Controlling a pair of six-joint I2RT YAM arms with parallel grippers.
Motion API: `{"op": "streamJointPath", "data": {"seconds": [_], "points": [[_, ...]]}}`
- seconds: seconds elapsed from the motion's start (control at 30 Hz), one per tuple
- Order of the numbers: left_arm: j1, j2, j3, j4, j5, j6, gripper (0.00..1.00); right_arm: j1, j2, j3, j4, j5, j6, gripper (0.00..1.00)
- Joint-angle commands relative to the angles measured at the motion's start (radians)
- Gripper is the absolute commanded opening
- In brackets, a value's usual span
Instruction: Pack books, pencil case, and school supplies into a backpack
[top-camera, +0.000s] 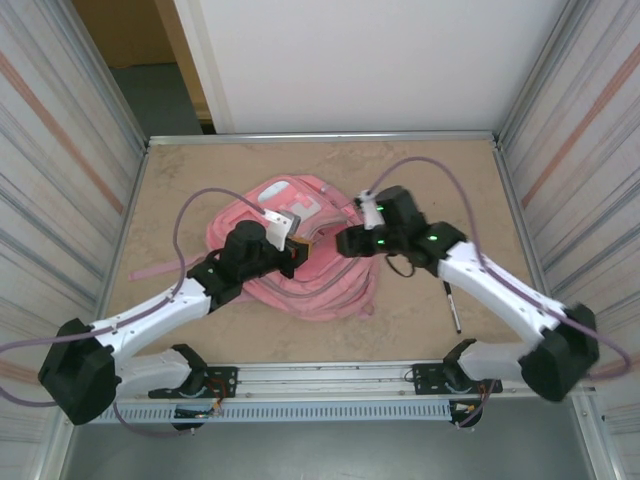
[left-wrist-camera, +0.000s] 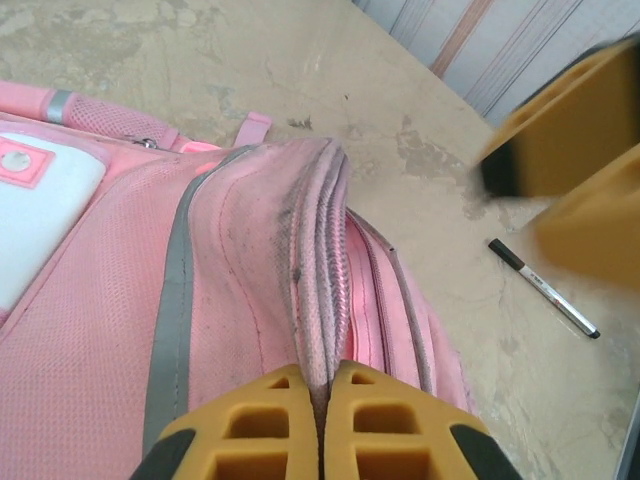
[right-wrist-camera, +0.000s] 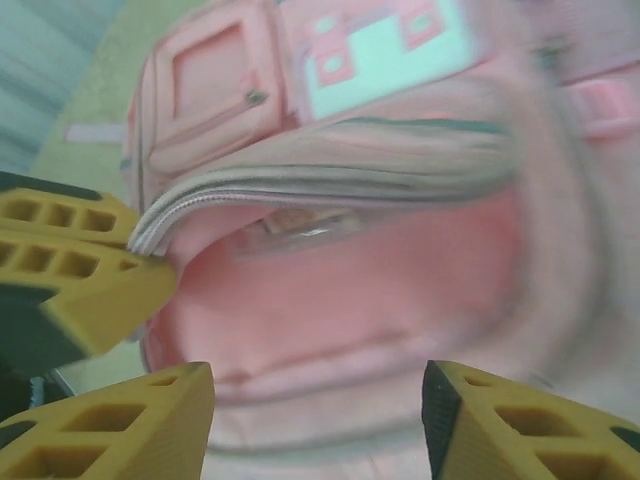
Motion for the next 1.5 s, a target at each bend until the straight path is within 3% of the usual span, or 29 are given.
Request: {"op": "streamJointPath", "data": {"seconds": [0.0, 0.1, 0.17, 0.3, 0.43, 0.6, 0.87, 1.03, 1.13, 1.27, 1.43, 1.47], "points": [[-0.012, 0.051, 0.03, 0.086, -0.032, 0.025, 0.0, -0.153, -0.128, -0.046, -0.241, 0.012, 0.032, 0.66], [-0.07, 0.115, 0.087, 0.045, -0.057, 0.083, 0.0, -0.282, -0.234, -0.098, -0.29, 0.224, 0.1, 0.86], [-0.117, 0.152, 0.119, 0.037, -0.088, 0.116, 0.0, -0.364, -0.267, -0.145, -0.303, 0.312, 0.168, 0.91], [-0.163, 0.221, 0.15, 0.045, -0.067, 0.117, 0.0, -0.563, -0.252, -0.26, -0.297, 0.284, 0.256, 0.93], [-0.165, 0.236, 0.147, 0.038, -0.036, 0.1, 0.0, -0.698, -0.146, -0.35, -0.336, 0.229, 0.331, 0.94], [-0.164, 0.186, 0.121, 0.015, -0.076, 0.127, 0.0, -0.715, -0.015, -0.408, -0.259, 0.213, 0.274, 0.78], [-0.147, 0.097, 0.089, -0.001, -0.117, 0.154, 0.0, -0.682, 0.091, -0.461, -0.17, 0.16, 0.35, 0.56], [-0.136, 0.088, 0.076, -0.007, -0.112, 0.143, 0.0, -0.65, 0.145, -0.445, -0.162, 0.139, 0.342, 0.49], [-0.135, 0.084, 0.062, 0.0, -0.114, 0.134, 0.0, -0.648, 0.183, -0.432, -0.158, 0.087, 0.338, 0.35], [-0.132, 0.059, 0.054, -0.021, -0.126, 0.129, 0.0, -0.619, 0.207, -0.41, -0.151, 0.057, 0.351, 0.18], [-0.116, -0.005, 0.044, -0.068, -0.168, 0.122, 0.0, -0.551, 0.184, -0.385, -0.153, 0.048, 0.397, 0.13], [-0.109, -0.017, 0.04, -0.073, -0.174, 0.113, 0.0, -0.536, 0.172, -0.382, -0.15, 0.037, 0.409, 0.08]]}}
